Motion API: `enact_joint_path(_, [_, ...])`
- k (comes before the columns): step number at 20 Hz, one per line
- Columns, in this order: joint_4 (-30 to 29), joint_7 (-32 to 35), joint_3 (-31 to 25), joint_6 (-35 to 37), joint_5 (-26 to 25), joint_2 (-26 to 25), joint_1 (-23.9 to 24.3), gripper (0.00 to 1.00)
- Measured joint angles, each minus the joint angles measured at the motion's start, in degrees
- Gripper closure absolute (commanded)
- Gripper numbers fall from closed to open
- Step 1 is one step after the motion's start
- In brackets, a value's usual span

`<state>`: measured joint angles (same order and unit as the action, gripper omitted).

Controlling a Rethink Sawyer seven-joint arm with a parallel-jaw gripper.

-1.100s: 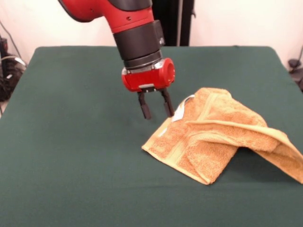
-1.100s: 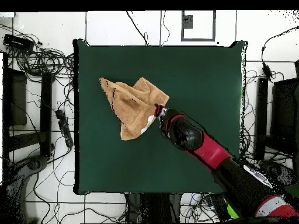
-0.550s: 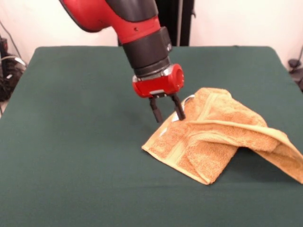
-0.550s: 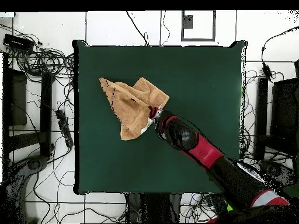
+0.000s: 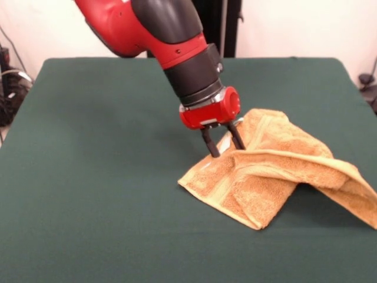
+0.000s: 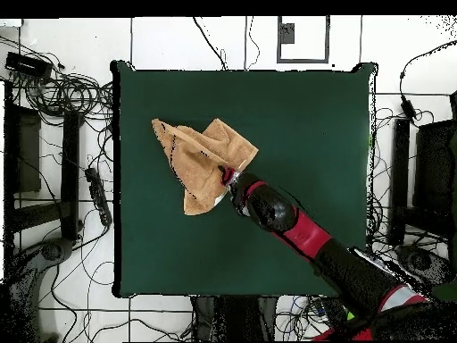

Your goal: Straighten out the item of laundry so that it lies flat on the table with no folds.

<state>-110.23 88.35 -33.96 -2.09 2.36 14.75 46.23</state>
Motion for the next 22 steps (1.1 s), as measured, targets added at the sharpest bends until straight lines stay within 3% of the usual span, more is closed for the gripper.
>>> enact_joint_path(10, [2.2, 0.0, -2.2, 2.8, -4.3, -2.3, 2.2, 0.00])
enact_joint_path(11, [3.6, 0.0, -2.7, 4.8, -5.2, -3.2, 2.8, 1.00])
enact_joint_path(22, [8.6, 0.0, -5.6, 5.0, -8.4, -7.4, 2.7, 1.00])
